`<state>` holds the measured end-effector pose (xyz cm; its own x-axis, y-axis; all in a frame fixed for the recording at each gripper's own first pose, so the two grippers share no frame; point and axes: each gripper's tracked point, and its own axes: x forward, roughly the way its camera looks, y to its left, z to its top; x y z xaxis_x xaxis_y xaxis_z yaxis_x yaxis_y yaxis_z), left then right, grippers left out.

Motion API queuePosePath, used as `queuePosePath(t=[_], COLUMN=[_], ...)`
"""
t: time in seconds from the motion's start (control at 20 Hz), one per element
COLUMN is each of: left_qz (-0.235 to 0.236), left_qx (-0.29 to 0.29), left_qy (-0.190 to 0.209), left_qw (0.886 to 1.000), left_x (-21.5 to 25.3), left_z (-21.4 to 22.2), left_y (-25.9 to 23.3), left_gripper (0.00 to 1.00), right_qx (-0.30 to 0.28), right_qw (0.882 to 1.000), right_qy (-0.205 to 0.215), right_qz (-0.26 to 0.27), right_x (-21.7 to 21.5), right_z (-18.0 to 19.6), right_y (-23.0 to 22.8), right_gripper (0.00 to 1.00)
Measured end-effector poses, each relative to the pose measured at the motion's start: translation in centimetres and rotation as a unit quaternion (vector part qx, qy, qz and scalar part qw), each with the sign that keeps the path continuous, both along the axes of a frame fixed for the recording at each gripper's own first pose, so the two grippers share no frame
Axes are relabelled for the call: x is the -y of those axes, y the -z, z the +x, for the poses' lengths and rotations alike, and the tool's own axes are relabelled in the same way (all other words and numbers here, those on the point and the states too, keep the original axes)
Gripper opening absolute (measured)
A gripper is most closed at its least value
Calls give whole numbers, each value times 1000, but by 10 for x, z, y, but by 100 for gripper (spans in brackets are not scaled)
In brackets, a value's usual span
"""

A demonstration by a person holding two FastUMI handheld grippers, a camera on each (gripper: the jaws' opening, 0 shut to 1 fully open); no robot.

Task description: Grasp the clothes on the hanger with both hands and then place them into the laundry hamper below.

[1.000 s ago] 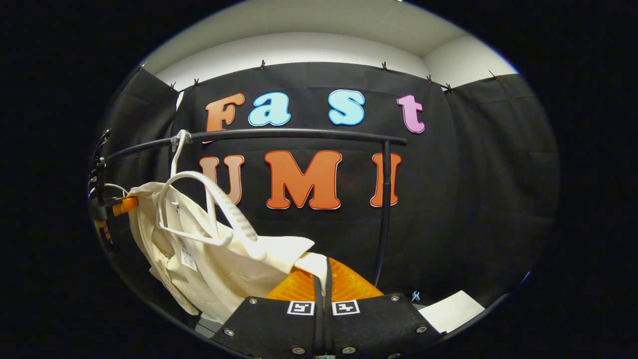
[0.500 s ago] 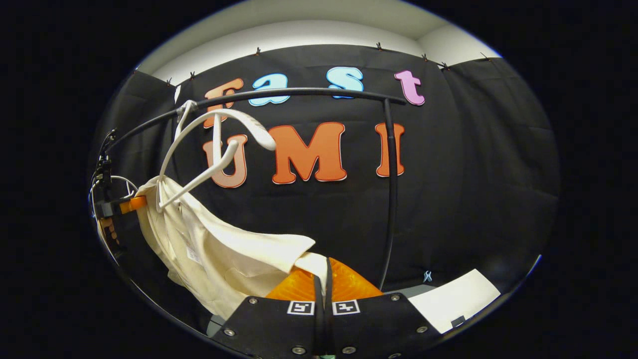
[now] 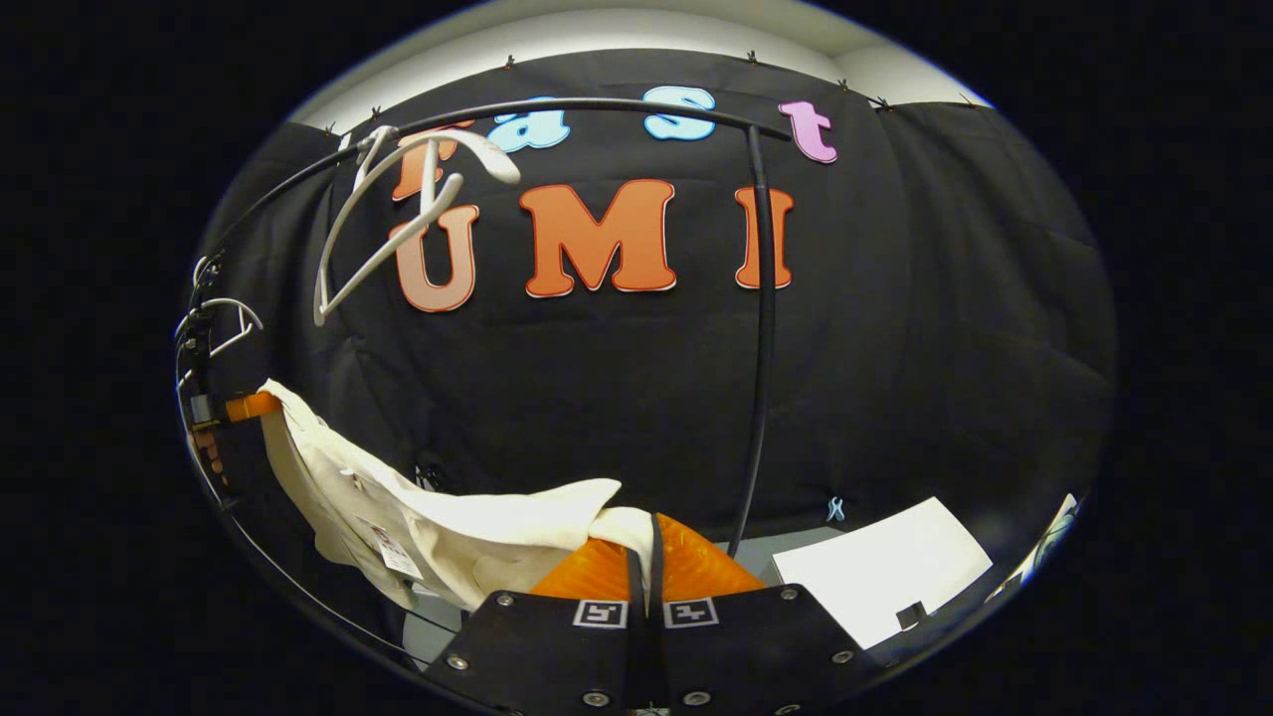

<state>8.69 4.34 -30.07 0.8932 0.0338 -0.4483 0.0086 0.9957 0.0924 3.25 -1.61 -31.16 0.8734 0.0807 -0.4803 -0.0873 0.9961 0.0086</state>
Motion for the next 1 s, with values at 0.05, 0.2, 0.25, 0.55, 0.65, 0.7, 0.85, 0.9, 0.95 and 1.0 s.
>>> queuePosePath(t=[0.05,0.2,0.25,0.55,0.65,0.7,0.85,0.9,0.95,1.0], left_qz=[-1,6,4,-7,-5,-5,-9,-9,-12,-14], left_qx=[-9,-32,-40,-105,-125,-134,-161,-170,-179,-188], left_qy=[5,22,27,71,90,96,123,130,137,143], left_qw=[1000,999,999,992,988,986,979,977,974,972], left_x=[5,17,24,71,90,99,129,138,146,154], left_z=[-3,-16,-21,-50,-63,-69,-90,-97,-103,-107], left_y=[9,24,32,89,108,117,142,149,158,165], left_gripper=[6,6,6,6,6,6,6,6,6,6], right_qx=[-8,-33,-42,-88,-100,-106,-133,-142,-150,-159], right_qw=[1000,999,999,996,995,994,991,990,989,987], right_qy=[1,-4,-7,-17,-20,-20,-16,-15,-14,-12], right_qz=[2,-1,-2,-3,-5,-5,-1,0,0,2], right_x=[-1,-10,-13,-27,-28,-29,-29,-29,-28,-27], right_z=[-4,-17,-19,-29,-35,-38,-47,-54,-58,-65], right_y=[8,32,39,80,93,99,121,130,139,148], right_gripper=[0,0,0,0,0,0,0,0,0,0])
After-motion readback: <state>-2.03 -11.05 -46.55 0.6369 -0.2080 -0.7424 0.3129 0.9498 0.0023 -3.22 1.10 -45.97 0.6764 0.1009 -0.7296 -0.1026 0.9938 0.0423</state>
